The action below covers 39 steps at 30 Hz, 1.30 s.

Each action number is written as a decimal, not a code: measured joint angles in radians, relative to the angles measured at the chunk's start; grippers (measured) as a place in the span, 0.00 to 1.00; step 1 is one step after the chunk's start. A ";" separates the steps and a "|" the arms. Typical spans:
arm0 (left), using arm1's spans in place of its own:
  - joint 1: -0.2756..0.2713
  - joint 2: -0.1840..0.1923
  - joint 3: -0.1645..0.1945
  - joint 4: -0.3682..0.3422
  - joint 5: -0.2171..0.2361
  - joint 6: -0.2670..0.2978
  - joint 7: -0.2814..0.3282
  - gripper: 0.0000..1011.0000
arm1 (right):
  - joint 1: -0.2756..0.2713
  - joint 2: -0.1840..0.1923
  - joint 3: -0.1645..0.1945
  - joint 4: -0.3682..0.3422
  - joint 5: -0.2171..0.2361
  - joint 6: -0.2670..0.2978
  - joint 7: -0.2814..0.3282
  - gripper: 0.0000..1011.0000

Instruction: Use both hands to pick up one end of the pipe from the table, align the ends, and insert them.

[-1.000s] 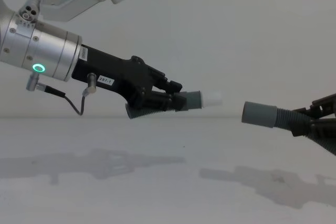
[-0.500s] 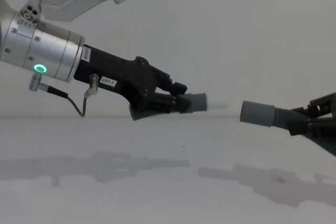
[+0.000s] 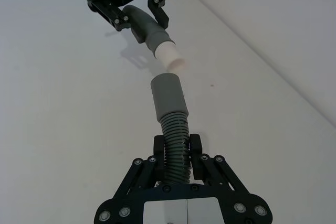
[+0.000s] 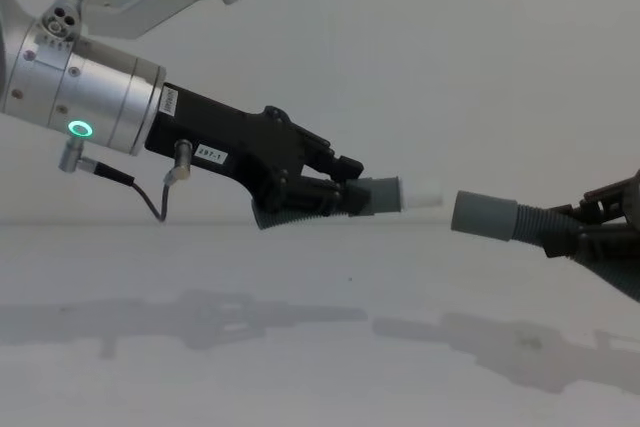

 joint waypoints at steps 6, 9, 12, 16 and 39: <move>-0.002 0.001 0.006 -0.003 -0.004 0.000 0.000 0.33 | 0.003 -0.002 -0.004 0.003 0.007 0.003 -0.002 0.28; -0.003 0.001 0.008 -0.005 -0.006 0.000 0.000 0.33 | 0.005 -0.003 -0.005 0.004 0.013 0.005 -0.003 0.28; -0.005 0.002 0.012 -0.006 -0.008 0.000 0.000 0.33 | 0.007 -0.005 -0.006 0.006 0.017 0.007 -0.006 0.28; -0.006 0.003 0.016 -0.009 -0.010 0.000 0.000 0.33 | 0.009 -0.006 -0.008 0.008 0.022 0.008 -0.007 0.28; -0.010 0.015 0.034 -0.027 -0.030 0.011 -0.004 0.33 | 0.022 -0.012 -0.020 0.018 0.050 0.006 -0.013 0.28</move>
